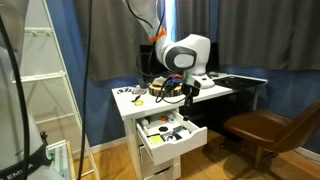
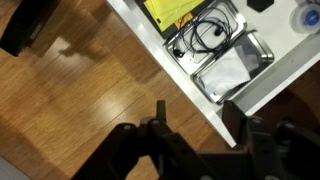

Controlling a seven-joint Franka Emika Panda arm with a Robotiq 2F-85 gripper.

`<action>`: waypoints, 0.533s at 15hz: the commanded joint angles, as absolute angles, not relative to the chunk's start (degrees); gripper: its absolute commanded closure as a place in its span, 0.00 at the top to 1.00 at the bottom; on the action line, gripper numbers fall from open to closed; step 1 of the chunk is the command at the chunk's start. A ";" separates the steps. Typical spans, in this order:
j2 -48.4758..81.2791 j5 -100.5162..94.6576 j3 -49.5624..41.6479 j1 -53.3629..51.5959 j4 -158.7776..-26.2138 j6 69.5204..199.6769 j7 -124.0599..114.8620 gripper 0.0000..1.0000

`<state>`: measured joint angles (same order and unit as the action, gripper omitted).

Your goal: Close the open drawer

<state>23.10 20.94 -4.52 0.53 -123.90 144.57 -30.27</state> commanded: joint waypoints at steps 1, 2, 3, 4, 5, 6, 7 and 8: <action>27.01 25.00 -4.32 2.55 -121.36 149.43 -30.77 0.30; 28.16 26.16 -4.01 3.09 -120.78 150.33 -30.82 0.24; 29.24 27.09 -3.75 3.56 -120.30 151.24 -30.65 0.16; 30.38 28.08 -3.56 3.95 -119.75 151.88 -30.71 0.10; 31.58 29.21 -3.18 4.47 -119.10 152.23 -30.60 0.03; 32.84 30.28 -3.10 4.84 -118.40 153.15 -30.83 0.00; 34.20 32.61 -1.49 6.68 -117.12 151.80 -28.91 0.00; 35.51 33.05 -1.60 6.86 -116.47 151.90 -29.01 0.00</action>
<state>31.18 29.17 -3.81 4.16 -120.13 151.77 -30.15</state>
